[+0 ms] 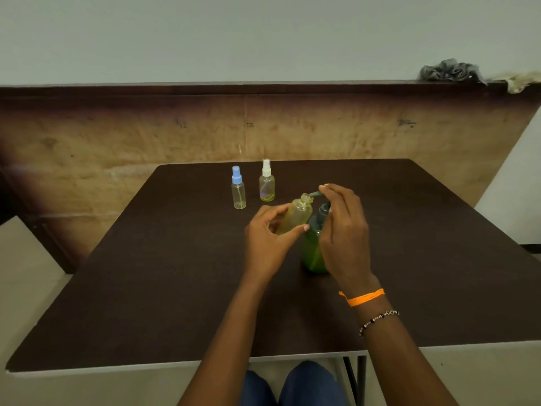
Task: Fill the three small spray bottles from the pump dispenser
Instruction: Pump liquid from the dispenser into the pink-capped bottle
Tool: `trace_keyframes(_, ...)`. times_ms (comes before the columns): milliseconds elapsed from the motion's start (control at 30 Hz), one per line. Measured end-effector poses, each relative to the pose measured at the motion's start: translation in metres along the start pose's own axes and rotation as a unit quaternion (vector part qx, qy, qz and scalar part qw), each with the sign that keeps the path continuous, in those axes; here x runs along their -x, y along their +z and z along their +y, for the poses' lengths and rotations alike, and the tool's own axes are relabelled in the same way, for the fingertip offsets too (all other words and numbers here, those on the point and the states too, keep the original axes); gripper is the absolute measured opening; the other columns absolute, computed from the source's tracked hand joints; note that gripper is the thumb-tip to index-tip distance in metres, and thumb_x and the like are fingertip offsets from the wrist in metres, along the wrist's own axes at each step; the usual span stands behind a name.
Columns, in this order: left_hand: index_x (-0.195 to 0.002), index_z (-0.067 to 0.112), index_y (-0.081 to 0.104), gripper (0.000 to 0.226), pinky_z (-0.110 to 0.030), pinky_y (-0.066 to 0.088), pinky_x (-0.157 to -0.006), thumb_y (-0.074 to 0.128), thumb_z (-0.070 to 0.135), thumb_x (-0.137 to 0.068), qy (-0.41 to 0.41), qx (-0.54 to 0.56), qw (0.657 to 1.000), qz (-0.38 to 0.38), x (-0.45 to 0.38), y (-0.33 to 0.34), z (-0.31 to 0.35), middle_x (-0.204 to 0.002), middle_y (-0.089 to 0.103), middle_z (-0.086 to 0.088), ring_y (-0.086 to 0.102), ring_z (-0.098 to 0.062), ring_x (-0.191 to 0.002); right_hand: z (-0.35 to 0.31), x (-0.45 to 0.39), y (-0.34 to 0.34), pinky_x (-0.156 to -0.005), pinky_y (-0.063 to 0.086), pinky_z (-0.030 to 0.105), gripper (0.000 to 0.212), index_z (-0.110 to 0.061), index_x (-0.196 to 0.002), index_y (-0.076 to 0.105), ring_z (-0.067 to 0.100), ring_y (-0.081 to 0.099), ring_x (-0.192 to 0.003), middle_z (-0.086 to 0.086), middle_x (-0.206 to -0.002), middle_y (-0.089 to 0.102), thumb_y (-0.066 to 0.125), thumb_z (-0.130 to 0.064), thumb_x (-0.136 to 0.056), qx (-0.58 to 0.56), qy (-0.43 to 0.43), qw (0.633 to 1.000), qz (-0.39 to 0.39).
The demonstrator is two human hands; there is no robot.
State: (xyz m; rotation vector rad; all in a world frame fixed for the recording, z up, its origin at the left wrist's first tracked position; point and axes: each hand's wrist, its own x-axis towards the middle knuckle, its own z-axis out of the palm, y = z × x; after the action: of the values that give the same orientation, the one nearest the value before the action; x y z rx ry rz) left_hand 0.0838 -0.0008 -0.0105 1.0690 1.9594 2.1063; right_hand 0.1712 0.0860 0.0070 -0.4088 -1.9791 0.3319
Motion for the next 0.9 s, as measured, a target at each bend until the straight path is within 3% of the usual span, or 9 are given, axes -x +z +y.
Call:
trace_keyframes(400,-0.107,0.024,0.063,0.048,-0.017,0.051,-0.082,0.081,0.007,-0.066,0.007,-0.006,1.0,0.013,0.001,0.007,0.004,-0.094,0.061,0.006,0.064,-0.009,-0.092,0.0,0.008,0.008,-0.096,0.044,0.052,0.048,0.01,-0.121,0.053,0.03,0.045,-0.119,0.023,-0.121,0.053,0.031,-0.004,-0.081,0.001,-0.02,1.0,0.004)
trace_keyframes(633,-0.108,0.027,0.061,0.047,-0.02,0.052,-0.083,0.08,0.01,-0.068,0.002,-0.015,1.0,-0.004,0.003,0.008,0.002,-0.097,0.06,0.005,0.063,-0.01,-0.096,0.007,0.012,0.01,-0.1,0.041,0.051,0.046,0.009,-0.122,0.052,0.03,0.044,-0.121,0.023,-0.123,0.053,0.035,-0.004,-0.082,0.026,-0.032,0.999,-0.004)
trace_keyframes(767,-0.109,0.026,0.061,0.049,-0.02,0.051,-0.085,0.08,0.01,-0.068,0.008,-0.02,1.0,-0.003,0.003,0.008,0.003,-0.096,0.06,0.006,0.063,-0.011,-0.096,0.004,0.007,0.004,-0.109,0.031,0.043,0.049,0.007,-0.122,0.053,0.031,0.047,-0.118,0.021,-0.121,0.055,0.036,-0.006,-0.078,0.048,-0.027,0.998,-0.015)
trace_keyframes(900,-0.109,0.027,0.062,0.049,-0.02,0.051,-0.085,0.08,0.01,-0.067,0.007,-0.017,1.0,-0.002,0.003,0.008,0.003,-0.096,0.06,0.007,0.063,-0.011,-0.096,0.005,0.014,0.008,-0.105,0.038,0.045,0.047,0.008,-0.125,0.051,0.03,0.043,-0.124,0.022,-0.125,0.052,0.035,-0.003,-0.082,0.043,-0.032,0.999,0.005)
